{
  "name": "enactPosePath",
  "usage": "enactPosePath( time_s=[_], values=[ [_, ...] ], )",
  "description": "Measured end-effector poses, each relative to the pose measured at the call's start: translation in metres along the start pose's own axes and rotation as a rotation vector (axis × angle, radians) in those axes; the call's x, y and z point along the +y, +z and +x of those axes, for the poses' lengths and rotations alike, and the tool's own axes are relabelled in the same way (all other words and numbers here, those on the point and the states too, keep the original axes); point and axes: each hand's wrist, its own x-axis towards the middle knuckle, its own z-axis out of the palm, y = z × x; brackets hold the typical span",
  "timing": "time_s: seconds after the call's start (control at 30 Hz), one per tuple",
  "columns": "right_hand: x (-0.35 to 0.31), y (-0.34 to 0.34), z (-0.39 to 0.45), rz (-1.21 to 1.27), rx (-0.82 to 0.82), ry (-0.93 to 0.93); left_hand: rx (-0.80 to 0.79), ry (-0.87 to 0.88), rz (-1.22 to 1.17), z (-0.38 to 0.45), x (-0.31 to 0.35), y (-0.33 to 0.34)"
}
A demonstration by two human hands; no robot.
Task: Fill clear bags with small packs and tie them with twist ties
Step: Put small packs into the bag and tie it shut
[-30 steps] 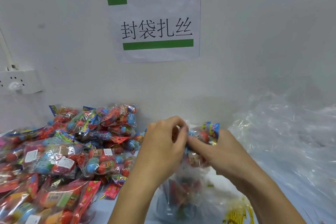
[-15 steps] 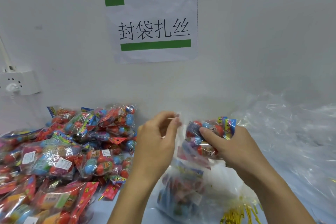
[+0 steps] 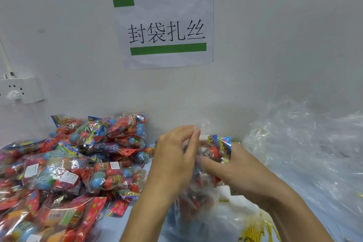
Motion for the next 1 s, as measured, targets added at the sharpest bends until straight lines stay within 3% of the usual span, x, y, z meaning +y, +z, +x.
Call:
enactPosePath(
  time_s=[0.13,0.23,0.4,0.53,0.7,0.87,1.0],
  values=[
    [0.003,0.002,0.0,-0.163,-0.123,0.055,-0.219,0.072,-0.052,-0.004,0.018,0.007],
    [0.01,0.002,0.005,-0.228,-0.04,0.048,-0.334,0.033,-0.093,-0.007,0.026,0.013],
    [0.018,-0.001,0.012,-0.167,0.072,0.148,-0.282,-0.127,-0.058,-0.008,0.022,0.007],
    [0.023,0.003,0.015,-0.006,0.139,0.264,-0.207,-0.13,0.04,-0.006,0.012,0.0],
    [0.02,0.003,0.012,0.111,0.024,0.266,-0.193,-0.039,-0.053,-0.004,0.019,-0.001],
    [0.021,0.007,0.005,-0.002,-0.034,0.028,-0.299,0.003,-0.23,-0.006,0.037,0.004],
    [0.032,0.005,0.012,-0.213,-0.037,0.11,-0.369,-0.099,-0.324,-0.003,0.032,-0.007]
  ],
)
